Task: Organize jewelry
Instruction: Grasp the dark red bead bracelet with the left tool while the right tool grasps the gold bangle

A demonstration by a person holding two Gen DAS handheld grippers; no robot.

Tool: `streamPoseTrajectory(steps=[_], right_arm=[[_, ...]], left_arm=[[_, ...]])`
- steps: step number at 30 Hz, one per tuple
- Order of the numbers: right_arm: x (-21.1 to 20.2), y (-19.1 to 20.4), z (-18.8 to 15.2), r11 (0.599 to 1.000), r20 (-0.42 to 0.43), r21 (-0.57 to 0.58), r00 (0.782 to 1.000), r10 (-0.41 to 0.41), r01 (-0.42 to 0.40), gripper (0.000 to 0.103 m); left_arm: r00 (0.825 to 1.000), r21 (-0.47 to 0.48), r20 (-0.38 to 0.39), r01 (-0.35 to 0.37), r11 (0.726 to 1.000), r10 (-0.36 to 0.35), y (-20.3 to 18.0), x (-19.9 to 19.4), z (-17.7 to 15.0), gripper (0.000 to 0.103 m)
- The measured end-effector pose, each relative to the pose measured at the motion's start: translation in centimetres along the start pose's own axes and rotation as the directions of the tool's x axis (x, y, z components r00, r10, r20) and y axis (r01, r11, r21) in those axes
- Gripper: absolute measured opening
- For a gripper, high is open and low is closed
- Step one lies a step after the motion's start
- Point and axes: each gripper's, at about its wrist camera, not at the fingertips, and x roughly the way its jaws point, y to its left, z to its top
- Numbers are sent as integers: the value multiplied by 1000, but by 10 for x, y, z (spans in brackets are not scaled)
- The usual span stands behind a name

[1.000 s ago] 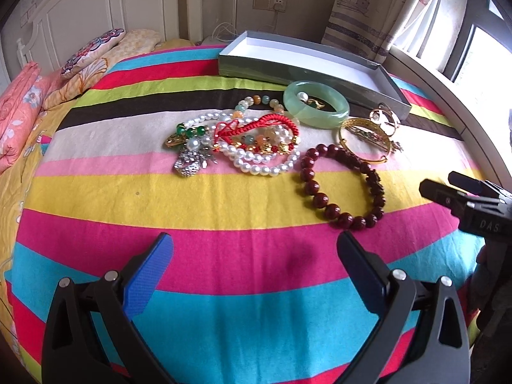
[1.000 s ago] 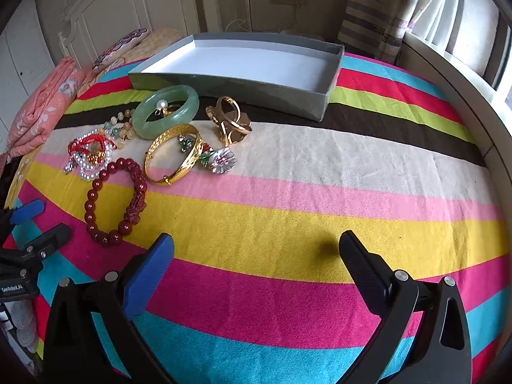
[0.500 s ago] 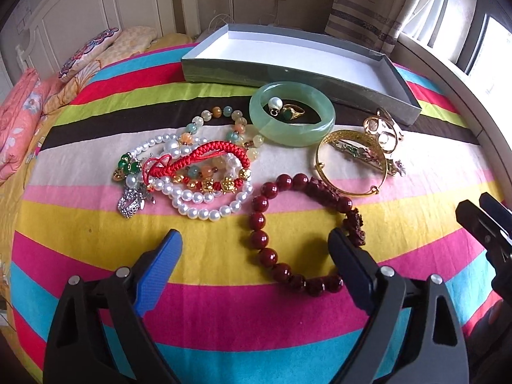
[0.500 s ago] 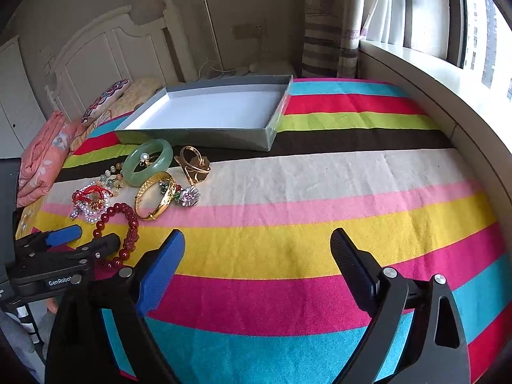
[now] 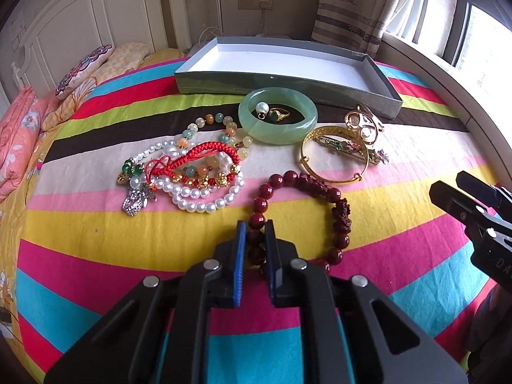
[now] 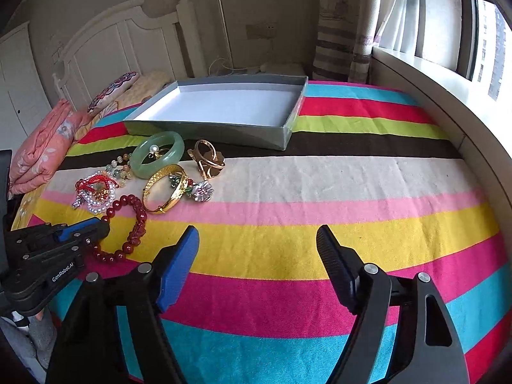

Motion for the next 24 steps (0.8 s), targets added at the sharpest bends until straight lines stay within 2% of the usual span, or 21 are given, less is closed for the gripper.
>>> streamPoseTrajectory(steps=[2, 4, 7, 9, 13, 19, 20, 24], right_arm=[[-1, 6, 0, 999, 2, -25, 999, 36, -36, 65], [0, 16, 4, 994, -7, -58, 996, 93, -93, 51], [1, 43, 12, 976, -25, -168, 990, 139, -141, 42], [5, 61, 20, 952, -46, -240, 981, 186, -192, 37], [21, 93, 33, 908, -117, -336, 968, 223, -249, 31], [61, 117, 39, 868, -256, -417, 951, 172, -269, 23], [67, 117, 40, 870, -267, -421, 952, 152, -257, 23], [76, 112, 42, 864, -270, -424, 948, 168, -273, 13]], left_arm=[[1000, -16, 18, 4, 1000, -3, 9, -9, -5, 11], [999, -40, 42, -3, 999, 5, 22, -21, -9, 11], [995, -74, 86, -41, 996, 47, 47, -41, -13, 11], [991, -97, 113, -58, 994, 69, 63, -53, -14, 11], [986, -140, 126, -88, 986, 106, 94, -68, -15, 11], [983, -177, 131, -101, 979, 126, 120, -78, -21, 11], [983, -177, 134, -99, 979, 123, 121, -79, -21, 11], [982, -154, 153, -91, 984, 114, 116, -84, -17, 11]])
